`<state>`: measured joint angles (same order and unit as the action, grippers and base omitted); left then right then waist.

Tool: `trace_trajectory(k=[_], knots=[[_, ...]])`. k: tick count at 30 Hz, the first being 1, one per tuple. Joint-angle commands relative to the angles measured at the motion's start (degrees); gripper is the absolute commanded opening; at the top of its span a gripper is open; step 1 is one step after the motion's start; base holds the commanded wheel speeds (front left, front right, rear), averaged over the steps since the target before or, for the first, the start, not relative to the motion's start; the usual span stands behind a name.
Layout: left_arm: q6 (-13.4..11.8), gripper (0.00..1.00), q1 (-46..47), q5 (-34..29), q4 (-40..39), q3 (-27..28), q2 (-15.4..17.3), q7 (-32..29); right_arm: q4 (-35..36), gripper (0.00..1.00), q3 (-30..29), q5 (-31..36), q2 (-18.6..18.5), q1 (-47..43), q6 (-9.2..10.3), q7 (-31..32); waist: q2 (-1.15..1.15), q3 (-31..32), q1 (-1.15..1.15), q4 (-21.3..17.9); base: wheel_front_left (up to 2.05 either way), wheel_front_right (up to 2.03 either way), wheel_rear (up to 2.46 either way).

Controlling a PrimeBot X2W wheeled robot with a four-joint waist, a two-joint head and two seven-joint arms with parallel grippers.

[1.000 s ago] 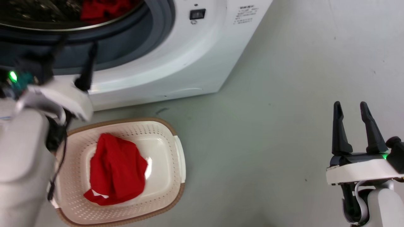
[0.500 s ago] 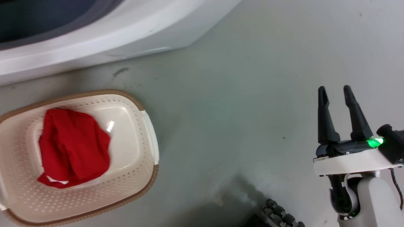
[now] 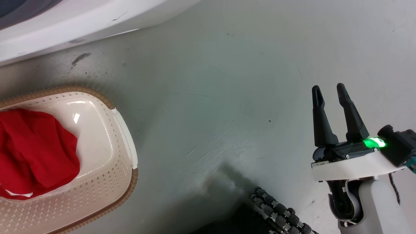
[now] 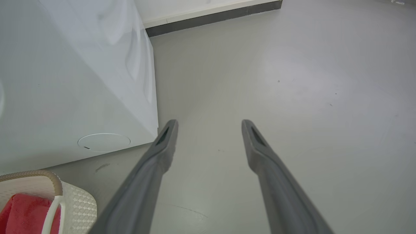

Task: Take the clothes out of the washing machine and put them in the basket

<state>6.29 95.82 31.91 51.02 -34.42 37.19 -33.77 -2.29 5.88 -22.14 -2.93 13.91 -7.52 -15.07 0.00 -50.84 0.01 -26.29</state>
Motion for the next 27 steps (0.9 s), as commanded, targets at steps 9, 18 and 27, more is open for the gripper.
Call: trace_trajectory(k=[9, 18, 27], knots=[[0.46, 0.0, 1.1, 0.74, 5.68, -1.65, -1.47, -1.73, 0.47, 1.0, -1.65, -0.59, 0.08, 0.93, 0.06, -0.15, 0.0, -0.81, -0.01, 0.1, 0.0, 0.0, 0.0], [1.0, 0.0, 2.52, 1.09, 5.22, -2.7, -0.28, 4.42, 1.02, 1.0, -0.55, 1.36, 0.08, 1.97, 0.06, -0.15, 0.0, -0.05, -0.01, 0.5, 0.0, 0.0, 0.0], [1.15, 0.0, -0.62, 0.67, 5.02, -3.91, -1.93, 21.85, 0.34, 1.0, -3.31, 5.11, 0.05, 2.63, 0.06, -0.15, 0.0, 5.49, -0.01, 4.76, 0.0, 0.0, 0.0]])
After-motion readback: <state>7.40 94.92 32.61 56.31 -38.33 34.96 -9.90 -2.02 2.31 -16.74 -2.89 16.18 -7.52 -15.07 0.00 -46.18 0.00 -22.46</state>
